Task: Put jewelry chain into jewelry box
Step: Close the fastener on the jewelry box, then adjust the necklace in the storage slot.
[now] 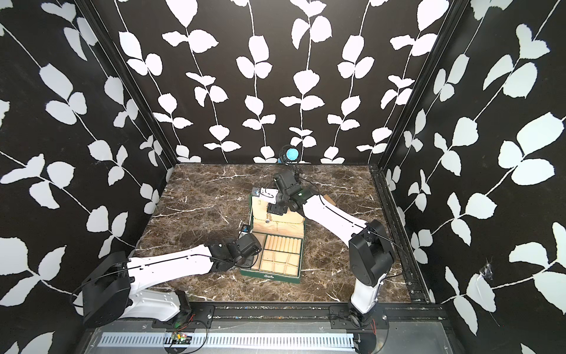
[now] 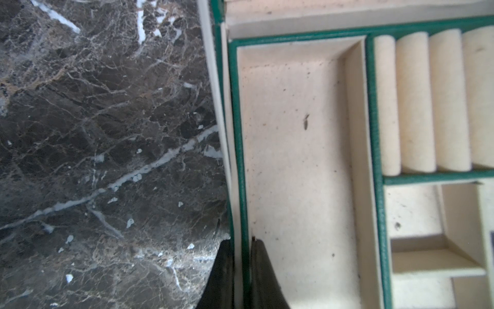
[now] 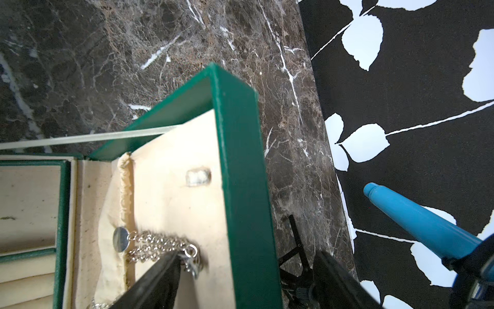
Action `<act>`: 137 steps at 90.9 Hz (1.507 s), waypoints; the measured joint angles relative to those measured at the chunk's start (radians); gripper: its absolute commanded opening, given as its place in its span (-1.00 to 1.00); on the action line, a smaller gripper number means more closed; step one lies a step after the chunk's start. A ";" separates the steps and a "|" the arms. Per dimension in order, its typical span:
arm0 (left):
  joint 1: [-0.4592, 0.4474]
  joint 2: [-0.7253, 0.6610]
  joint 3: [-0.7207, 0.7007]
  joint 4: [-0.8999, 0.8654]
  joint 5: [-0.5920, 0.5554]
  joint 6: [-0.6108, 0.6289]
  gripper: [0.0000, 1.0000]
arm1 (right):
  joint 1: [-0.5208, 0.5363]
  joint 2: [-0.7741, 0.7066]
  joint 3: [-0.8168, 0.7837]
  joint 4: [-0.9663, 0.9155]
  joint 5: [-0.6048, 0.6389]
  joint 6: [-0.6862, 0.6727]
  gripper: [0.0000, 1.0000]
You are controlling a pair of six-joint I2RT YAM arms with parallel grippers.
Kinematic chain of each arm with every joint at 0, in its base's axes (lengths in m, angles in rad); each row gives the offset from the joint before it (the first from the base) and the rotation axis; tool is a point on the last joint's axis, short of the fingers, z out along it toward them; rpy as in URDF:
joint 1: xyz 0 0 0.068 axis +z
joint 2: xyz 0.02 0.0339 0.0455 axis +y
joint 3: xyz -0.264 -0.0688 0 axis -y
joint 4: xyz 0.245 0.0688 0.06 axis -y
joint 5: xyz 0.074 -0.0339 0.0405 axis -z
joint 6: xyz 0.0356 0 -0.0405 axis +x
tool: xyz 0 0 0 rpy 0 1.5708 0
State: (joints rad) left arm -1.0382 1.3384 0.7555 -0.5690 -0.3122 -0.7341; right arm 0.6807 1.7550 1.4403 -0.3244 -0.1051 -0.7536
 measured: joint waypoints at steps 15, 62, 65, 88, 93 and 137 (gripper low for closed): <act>0.000 0.000 -0.002 -0.001 0.000 0.000 -0.86 | -0.002 -0.044 -0.034 0.000 -0.008 0.004 0.67; -0.010 -0.018 -0.002 -0.039 0.017 0.028 -0.49 | -0.037 -0.349 -0.106 -0.058 0.000 0.172 0.73; -0.010 -0.018 -0.002 -0.042 0.018 0.028 -0.47 | -0.037 -0.359 -0.108 -0.058 0.009 0.197 0.72; -0.010 -0.058 0.002 -0.077 0.014 0.015 -0.21 | -0.033 -0.528 -0.187 -0.064 0.149 0.662 0.29; -0.010 -0.073 0.006 -0.081 0.011 0.012 -0.17 | -0.021 -0.589 -0.226 -0.070 0.190 0.805 0.23; -0.010 -0.066 0.014 0.013 0.005 -0.031 -0.13 | 0.264 -0.546 -0.630 0.085 0.435 1.585 -0.12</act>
State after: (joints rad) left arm -1.0477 1.2728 0.7696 -0.5564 -0.3077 -0.7650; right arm 0.9451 1.2091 0.8101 -0.2394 0.3302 0.8318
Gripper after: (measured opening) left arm 0.437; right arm 0.453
